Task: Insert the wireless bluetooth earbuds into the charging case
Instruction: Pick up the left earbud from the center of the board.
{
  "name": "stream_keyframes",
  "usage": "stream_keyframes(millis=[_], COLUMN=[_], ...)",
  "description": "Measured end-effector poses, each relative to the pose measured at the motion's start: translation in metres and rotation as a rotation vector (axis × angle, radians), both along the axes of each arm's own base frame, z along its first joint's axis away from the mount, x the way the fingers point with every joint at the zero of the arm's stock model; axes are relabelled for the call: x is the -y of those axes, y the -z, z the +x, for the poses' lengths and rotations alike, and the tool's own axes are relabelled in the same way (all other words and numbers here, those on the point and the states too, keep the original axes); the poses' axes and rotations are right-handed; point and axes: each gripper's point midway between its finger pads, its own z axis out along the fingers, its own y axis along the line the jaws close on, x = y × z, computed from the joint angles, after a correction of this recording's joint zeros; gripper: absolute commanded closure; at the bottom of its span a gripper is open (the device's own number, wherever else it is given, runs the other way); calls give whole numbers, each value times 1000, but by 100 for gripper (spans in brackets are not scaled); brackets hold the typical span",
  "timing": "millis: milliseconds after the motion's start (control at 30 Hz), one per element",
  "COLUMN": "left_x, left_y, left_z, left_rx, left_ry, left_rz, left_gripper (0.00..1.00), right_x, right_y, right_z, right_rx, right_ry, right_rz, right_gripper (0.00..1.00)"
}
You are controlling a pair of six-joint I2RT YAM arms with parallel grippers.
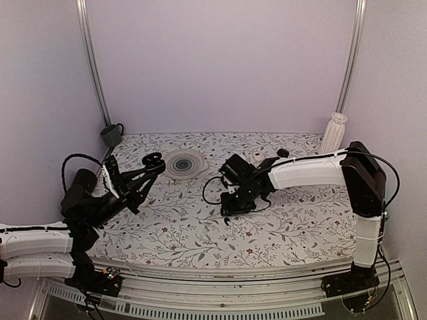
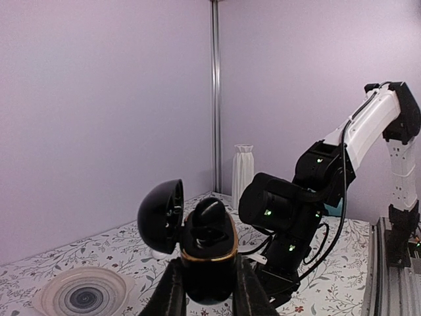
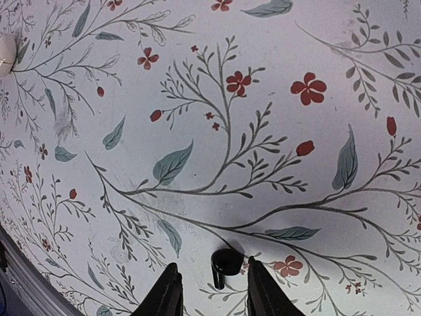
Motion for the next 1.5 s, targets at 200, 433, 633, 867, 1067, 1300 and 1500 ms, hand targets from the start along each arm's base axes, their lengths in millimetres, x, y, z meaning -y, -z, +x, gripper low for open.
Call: stream_keyframes(millis=[200, 433, 633, 867, 1067, 1300, 1500], left_x=[0, 0, 1, 1, 1, 0, -2], left_y=[0, 0, 0, 1, 1, 0, -4], left_z=[0, 0, 1, 1, 1, 1, 0], left_rx=[0, -2, -2, -4, -4, -2, 7], left_ry=[0, 0, 0, 0, -1, -6, -9], left_rz=[0, 1, 1, 4, 4, 2, -6], left_gripper=[100, 100, 100, 100, 100, 100, 100], right_x=[1, 5, 4, -1, 1, 0, 0], right_y=[12, 20, 18, 16, 15, 20, 27], right_z=[-2, -2, 1, 2, 1, 0, -2], right_rx=[-20, -26, -10, -2, -4, -13, -25], right_ry=[-4, -10, -18, -29, -35, -41, -44], right_rz=[-21, -61, -90, -110, -125, -141, -157], right_gripper=[69, 70, 71, 72, 72, 72, 72])
